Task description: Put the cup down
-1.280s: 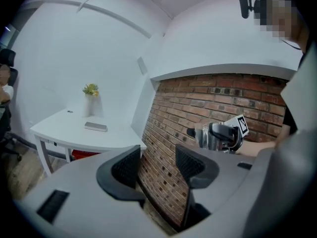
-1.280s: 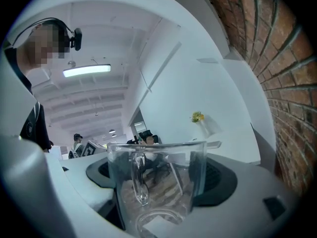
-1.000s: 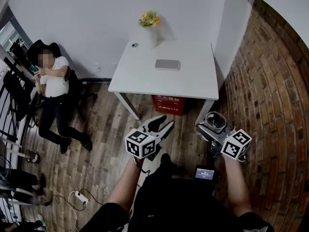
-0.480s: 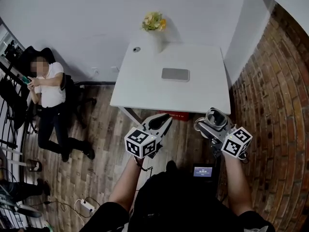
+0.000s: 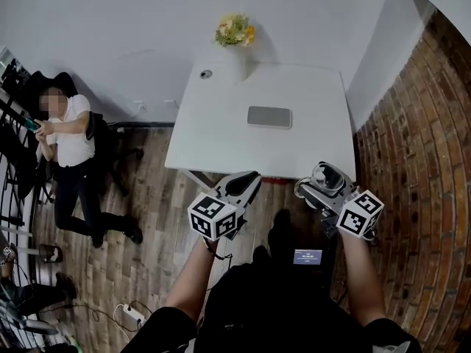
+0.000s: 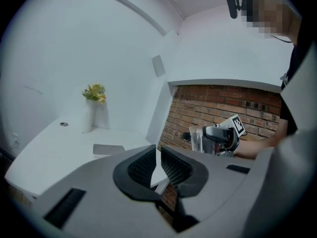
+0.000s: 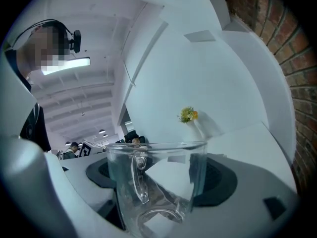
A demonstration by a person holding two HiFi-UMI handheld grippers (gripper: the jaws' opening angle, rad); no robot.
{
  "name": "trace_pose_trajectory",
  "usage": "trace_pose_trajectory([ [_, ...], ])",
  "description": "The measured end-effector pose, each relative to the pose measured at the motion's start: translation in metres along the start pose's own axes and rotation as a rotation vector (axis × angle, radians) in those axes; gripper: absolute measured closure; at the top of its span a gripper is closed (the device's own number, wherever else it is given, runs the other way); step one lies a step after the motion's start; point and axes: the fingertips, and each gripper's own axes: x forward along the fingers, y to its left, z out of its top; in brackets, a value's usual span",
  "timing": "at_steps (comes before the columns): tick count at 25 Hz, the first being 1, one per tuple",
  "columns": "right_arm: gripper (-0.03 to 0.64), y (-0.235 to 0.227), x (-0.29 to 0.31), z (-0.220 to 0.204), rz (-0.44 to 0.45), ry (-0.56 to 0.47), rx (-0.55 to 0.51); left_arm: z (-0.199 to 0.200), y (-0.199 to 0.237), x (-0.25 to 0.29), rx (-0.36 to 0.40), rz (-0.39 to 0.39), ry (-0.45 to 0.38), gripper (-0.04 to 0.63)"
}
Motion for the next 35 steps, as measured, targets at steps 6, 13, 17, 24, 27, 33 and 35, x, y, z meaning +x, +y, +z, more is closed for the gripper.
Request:
trace_pose_trajectory([
  [6,0.189,-0.028,0.037,0.018,0.049,-0.004,0.004,0.016,0.028,0.021,-0.002,0.026,0.000,0.566],
  [13,0.189,-0.075,0.078,0.047,0.099,-0.008,0.005,0.053,0.063,0.064,-0.011,0.049,-0.027,0.574],
  [17,0.189,-0.105,0.092,0.062,0.109,-0.012,0.016,0.063,0.076,0.093,-0.008,0.052,-0.015,0.583],
  [24,0.189,-0.157,0.121,0.068,0.125,-0.001,0.056,0.075,0.112,0.143,-0.038,0.074,-0.012,0.586],
  [27,0.189,-0.170,0.126,0.069,0.124,0.006,0.066,0.080,0.116,0.157,-0.064,0.072,-0.029,0.588],
  [33,0.189,-0.169,0.121,0.073,0.115,0.001,0.074,0.089,0.105,0.160,-0.079,0.008,-0.056,0.588],
  [35,0.189,-0.170,0.130,0.071,0.108,0.004,0.076,0.087,0.114,0.161,-0.085,-0.005,-0.051,0.588],
])
